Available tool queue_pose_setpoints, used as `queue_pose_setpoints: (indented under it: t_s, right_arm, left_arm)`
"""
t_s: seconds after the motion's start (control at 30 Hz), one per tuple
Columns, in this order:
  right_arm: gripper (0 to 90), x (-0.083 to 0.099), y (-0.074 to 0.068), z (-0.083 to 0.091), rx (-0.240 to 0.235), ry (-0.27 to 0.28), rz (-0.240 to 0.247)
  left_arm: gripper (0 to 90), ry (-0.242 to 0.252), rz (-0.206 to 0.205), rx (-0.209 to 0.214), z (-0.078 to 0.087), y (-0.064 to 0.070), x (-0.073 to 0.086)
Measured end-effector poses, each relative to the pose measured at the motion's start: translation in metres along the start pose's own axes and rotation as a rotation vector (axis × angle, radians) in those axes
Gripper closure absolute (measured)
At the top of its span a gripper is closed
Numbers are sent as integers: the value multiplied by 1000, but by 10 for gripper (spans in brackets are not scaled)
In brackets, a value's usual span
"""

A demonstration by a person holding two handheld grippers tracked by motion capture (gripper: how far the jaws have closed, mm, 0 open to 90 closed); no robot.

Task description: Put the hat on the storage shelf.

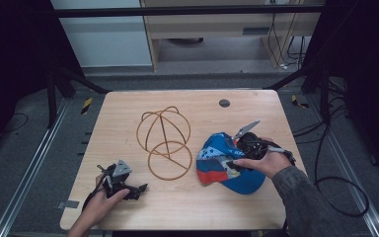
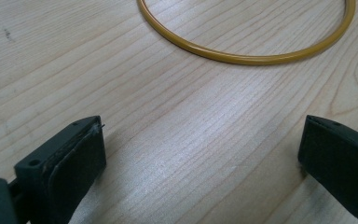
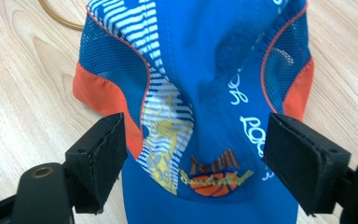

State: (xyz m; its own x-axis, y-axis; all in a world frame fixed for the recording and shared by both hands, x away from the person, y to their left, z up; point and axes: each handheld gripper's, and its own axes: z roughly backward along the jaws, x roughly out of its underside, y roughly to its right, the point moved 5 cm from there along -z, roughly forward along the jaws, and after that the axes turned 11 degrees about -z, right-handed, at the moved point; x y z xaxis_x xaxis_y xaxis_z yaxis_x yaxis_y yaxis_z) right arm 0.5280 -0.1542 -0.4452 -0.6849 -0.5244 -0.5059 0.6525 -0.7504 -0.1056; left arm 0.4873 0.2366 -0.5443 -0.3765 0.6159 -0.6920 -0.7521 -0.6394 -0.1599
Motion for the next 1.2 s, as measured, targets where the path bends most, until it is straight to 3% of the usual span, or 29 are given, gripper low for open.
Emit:
queue_pose_setpoints:
  t_s: [0.1,0.27,0.43,0.47,0.5,0.6,0.83,1.2]
  right_arm:
    - [249,-3,-2,-3,-10,-12,5]
    - [317,-7,1,-13,14,-44,8]
    - [638,-9,5,-27,-1,-95,9]
    - [638,-9,5,-27,-1,-95,9]
    - [781,-9,5,-28,-12,-99,12]
    - [879,-9,6,-27,-40,-101,4]
    - [898,-11,10,-14,-61,-89,-10]
    - [898,-33,6,38,-65,4,30]
  left_arm:
    - [0,0,0,0,0,0,0]
    - [0,-1,1,1,0,0,0]
    - [0,-1,2,2,0,0,0]
    - [0,-1,2,2,0,0,0]
    - [0,-1,2,2,0,0,0]
    - [0,-1,2,2,0,0,0]
    - [0,-1,3,2,0,0,0]
    - [0,-2,5,3,0,1,0]
